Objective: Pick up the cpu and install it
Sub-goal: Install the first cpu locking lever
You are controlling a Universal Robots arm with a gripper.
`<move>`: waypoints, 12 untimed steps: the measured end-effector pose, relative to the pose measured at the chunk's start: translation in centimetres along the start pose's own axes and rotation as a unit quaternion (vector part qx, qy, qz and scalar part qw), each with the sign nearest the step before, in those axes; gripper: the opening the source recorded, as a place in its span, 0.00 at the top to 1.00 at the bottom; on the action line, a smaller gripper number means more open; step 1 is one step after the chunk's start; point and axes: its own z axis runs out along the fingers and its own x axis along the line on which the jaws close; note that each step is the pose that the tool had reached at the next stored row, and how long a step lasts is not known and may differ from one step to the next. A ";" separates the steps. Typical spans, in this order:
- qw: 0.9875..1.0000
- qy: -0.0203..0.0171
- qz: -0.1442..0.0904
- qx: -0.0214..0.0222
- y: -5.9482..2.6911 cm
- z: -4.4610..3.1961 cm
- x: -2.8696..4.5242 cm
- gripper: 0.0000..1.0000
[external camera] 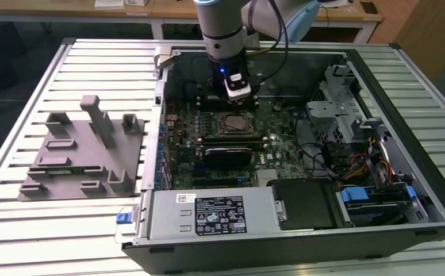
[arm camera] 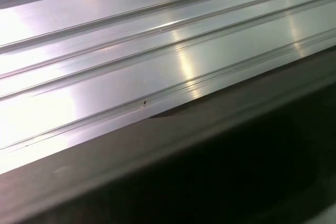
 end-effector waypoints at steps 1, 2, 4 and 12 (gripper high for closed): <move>1.000 0.000 -0.001 0.001 0.00 0.02 0.01 0.89; 1.000 -0.001 -0.002 0.002 -0.01 0.05 0.01 0.89; 1.000 -0.002 -0.004 0.005 -0.02 0.11 0.02 0.89; 1.000 -0.001 -0.008 0.004 -0.03 0.27 0.05 0.89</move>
